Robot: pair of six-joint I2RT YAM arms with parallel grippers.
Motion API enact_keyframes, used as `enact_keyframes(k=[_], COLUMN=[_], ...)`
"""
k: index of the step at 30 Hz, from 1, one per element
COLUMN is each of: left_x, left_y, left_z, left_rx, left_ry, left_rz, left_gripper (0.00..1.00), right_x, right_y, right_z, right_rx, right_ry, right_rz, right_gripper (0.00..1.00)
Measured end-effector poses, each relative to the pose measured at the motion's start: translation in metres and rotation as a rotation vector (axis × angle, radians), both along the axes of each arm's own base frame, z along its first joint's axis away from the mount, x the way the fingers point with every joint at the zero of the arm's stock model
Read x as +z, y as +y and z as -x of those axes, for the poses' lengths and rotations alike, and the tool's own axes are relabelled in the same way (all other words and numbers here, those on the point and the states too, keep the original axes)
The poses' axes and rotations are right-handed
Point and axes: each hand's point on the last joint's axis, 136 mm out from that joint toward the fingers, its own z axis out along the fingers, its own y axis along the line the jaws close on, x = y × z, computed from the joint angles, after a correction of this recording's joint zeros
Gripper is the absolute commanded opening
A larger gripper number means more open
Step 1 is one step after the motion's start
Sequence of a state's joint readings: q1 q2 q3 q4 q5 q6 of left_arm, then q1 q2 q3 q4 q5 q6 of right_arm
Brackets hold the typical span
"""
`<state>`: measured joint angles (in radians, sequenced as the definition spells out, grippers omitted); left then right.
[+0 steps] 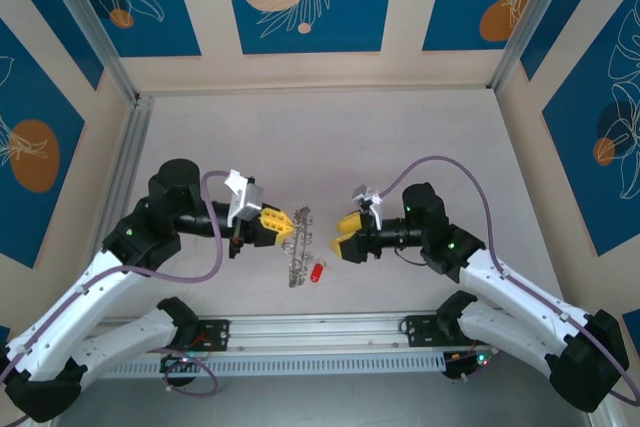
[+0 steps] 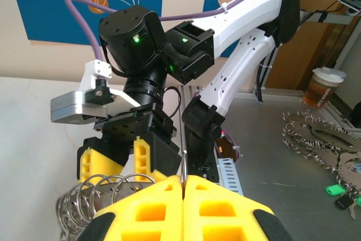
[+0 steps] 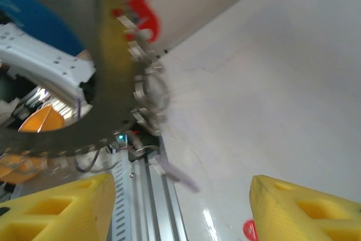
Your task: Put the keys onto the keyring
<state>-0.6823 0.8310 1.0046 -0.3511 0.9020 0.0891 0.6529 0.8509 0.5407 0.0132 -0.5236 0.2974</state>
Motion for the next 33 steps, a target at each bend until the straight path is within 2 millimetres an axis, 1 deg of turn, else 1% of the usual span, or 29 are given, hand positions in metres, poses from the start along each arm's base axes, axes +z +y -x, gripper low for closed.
enact_keyframes(k=[1, 4, 7, 8, 10, 12, 14, 15, 18, 22, 25, 28, 33], left_x=[0.001, 0.005, 0.005, 0.005, 0.005, 0.006, 0.006, 0.006, 0.006, 0.006, 0.006, 0.007, 0.007], left_y=[0.000, 0.000, 0.001, 0.001, 0.001, 0.001, 0.001, 0.001, 0.001, 0.002, 0.002, 0.002, 0.003], left_z=[0.001, 0.001, 0.002, 0.002, 0.003, 0.003, 0.003, 0.003, 0.004, 0.004, 0.005, 0.006, 0.007], left_rx=[-0.005, -0.015, -0.022, -0.024, -0.028, -0.030, -0.031, -0.031, -0.037, -0.040, -0.043, -0.044, -0.048], left_ry=[0.000, -0.002, 0.000, 0.001, 0.002, 0.003, 0.003, 0.003, 0.004, 0.005, 0.004, 0.003, 0.002], left_rz=[0.005, 0.018, 0.021, 0.022, 0.022, 0.023, 0.023, 0.023, 0.025, 0.025, 0.027, 0.027, 0.030], left_gripper=[0.00, 0.00, 0.00, 0.00, 0.00, 0.00, 0.00, 0.00, 0.00, 0.00, 0.00, 0.00, 0.00], right_x=[0.003, 0.012, 0.029, 0.037, 0.055, 0.081, 0.102, 0.114, 0.134, 0.140, 0.138, 0.137, 0.149], right_y=[0.001, 0.003, 0.004, 0.004, 0.003, 0.001, 0.001, 0.001, 0.003, 0.009, 0.017, 0.025, 0.033], right_z=[0.001, 0.003, 0.004, 0.005, 0.007, 0.012, 0.018, 0.023, 0.033, 0.039, 0.039, 0.043, 0.049], right_rx=[0.012, 0.039, 0.055, 0.059, 0.064, 0.073, 0.091, 0.106, 0.152, 0.220, 0.274, 0.326, 0.389], right_ry=[-0.011, -0.046, -0.081, -0.101, -0.136, -0.194, -0.239, -0.264, -0.309, -0.298, -0.265, -0.241, -0.257], right_rz=[-0.008, -0.026, -0.049, -0.060, -0.086, -0.124, -0.155, -0.173, -0.204, -0.212, -0.208, -0.206, -0.232], right_gripper=[0.58, 0.47, 0.37, 0.34, 0.33, 0.33, 0.34, 0.36, 0.38, 0.37, 0.35, 0.31, 0.26])
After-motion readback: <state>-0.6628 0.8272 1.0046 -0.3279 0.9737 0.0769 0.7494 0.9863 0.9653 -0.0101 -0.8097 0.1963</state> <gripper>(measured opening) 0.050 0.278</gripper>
